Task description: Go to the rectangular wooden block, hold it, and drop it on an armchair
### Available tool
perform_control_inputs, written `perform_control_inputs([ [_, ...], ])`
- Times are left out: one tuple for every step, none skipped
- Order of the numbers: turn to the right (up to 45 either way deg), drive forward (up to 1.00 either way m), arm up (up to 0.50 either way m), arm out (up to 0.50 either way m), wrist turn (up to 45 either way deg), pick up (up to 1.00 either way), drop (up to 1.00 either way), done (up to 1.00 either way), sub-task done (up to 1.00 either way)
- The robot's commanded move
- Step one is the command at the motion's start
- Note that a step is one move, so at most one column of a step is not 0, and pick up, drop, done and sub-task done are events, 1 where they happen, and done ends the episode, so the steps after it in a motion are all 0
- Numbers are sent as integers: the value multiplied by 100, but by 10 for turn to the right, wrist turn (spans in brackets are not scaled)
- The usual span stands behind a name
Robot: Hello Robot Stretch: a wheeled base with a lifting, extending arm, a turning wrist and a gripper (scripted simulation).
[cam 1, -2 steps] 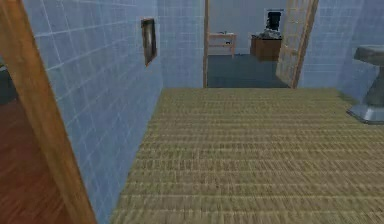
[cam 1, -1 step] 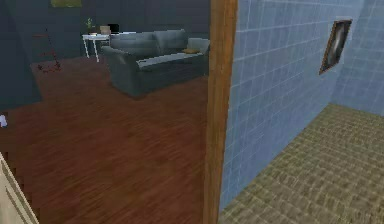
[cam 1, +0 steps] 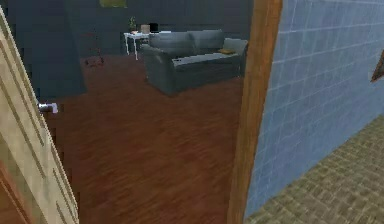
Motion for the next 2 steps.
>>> perform_control_inputs([
  [0,50,0,0,0,0,0,0,0],
  [-300,0,0,0,0,0,0,0,0],
])
